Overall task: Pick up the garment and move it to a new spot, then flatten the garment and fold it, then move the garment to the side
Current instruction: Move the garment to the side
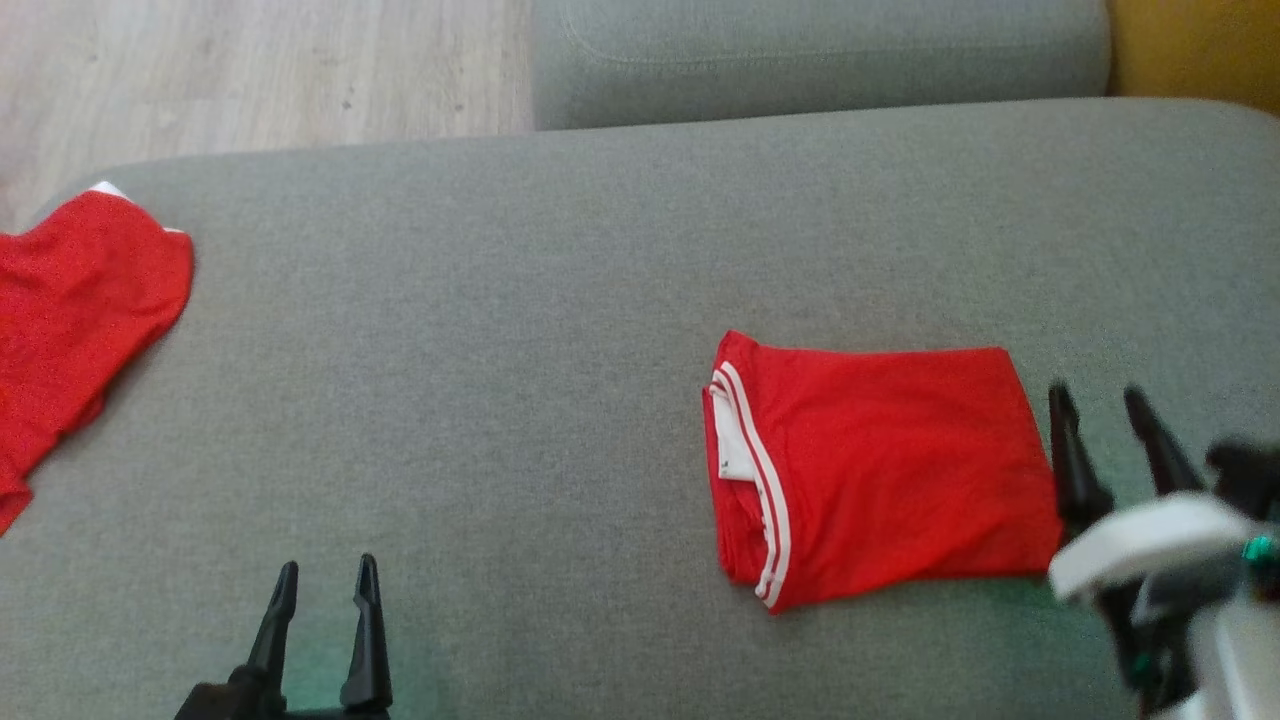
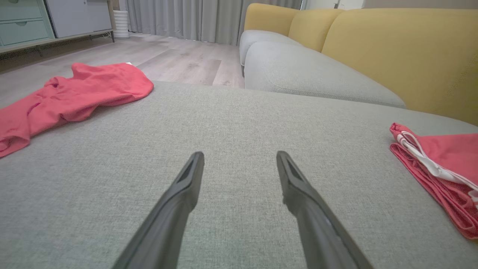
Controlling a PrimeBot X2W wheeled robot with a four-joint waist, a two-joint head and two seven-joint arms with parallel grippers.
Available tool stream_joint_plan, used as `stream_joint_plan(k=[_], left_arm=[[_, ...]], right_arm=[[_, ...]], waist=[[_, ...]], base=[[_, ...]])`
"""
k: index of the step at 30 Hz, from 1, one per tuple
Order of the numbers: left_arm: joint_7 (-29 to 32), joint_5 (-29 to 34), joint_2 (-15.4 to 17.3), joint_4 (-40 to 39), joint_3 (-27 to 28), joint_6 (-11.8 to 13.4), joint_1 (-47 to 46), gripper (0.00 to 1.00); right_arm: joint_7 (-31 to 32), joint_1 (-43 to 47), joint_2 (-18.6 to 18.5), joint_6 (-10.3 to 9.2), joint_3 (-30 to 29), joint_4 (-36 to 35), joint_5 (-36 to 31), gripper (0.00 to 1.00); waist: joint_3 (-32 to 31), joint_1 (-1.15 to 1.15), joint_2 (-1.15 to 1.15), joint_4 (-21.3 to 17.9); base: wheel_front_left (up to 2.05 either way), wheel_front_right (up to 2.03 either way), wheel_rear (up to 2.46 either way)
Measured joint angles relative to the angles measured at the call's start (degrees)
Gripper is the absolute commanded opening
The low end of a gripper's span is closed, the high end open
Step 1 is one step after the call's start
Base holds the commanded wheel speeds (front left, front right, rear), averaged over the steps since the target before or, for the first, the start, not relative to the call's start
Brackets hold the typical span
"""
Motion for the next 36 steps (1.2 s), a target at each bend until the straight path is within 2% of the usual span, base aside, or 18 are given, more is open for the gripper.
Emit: stream_joint_plan(k=[5,9,12,17,22,23,24,25,31,36], left_arm=[[0.0,0.01,-0.01,-0.1,-0.2,-0.01,-0.2,1.0],[0.0,0.09,-0.01,-0.09,-0.25,-0.02,-1.16,1.0],[0.0,0.16,-0.01,-0.02,-0.45,-0.04,-1.97,1.0],[0.0,0.53,-0.01,-0.01,-0.51,-0.1,-2.33,1.0],[0.0,0.6,-0.01,-0.01,-0.52,-0.53,-2.51,1.0],[0.0,0.63,-0.01,0.0,-0.53,-0.53,-2.53,1.0],[0.0,0.81,-0.01,-0.01,-0.62,-0.53,-2.57,1.0],[0.0,1.05,-0.01,-0.02,-0.74,-0.54,-2.59,1.0],[0.0,1.04,-0.01,-0.41,-0.69,-0.53,-2.58,1.0],[0.0,1.21,0.02,-1.4,-0.23,-0.53,-2.86,1.0]], right_arm=[[15.94,-7.08,-4.17,0.0,-0.55,-1.05,3.96,1.0],[22.84,-8.89,-5.23,0.0,-0.65,3.37,4.97,1.0],[25.04,-9.64,-5.11,0.0,-0.36,8.13,5.34,1.0],[25.26,-11.68,-5.0,0.0,0.75,14.64,5.53,1.0],[26.47,-14.87,-4.89,0.0,2.38,19.41,8.51,1.0],[27.07,-15.49,-5.08,0.0,2.72,20.03,9.45,0.97],[27.65,-16.04,-5.32,0.0,3.08,20.58,10.18,0.32],[28.09,-16.89,-5.67,0.0,3.44,21.43,11.62,0.0],[27.92,-17.95,-6.03,0.0,6.09,21.56,13.39,0.0],[23.26,-21.65,-6.22,0.01,6.89,22.07,10.38,0.0]], waist=[[1.7,0.01,0.0,-0.59],[2.75,0.01,0.0,-0.55],[3.41,0.01,0.0,-0.14],[4.26,0.01,0.0,0.58],[4.67,0.0,0.0,0.88],[4.69,0.0,0.0,0.9],[4.69,0.0,0.0,0.89],[4.75,0.0,0.0,0.76],[5.09,0.0,0.0,-0.88],[6.39,0.0,0.0,-4.65]], base=[[0.0,0.0,0.0],[0.0,0.0,0.0],[0.0,0.0,0.0],[0.0,0.0,0.0],[0.0,0.0,0.0],[0.0,0.0,0.0],[0.0,0.0,0.0],[0.0,0.0,0.0],[0.0,0.0,0.0],[0.0,0.0,0.0]])
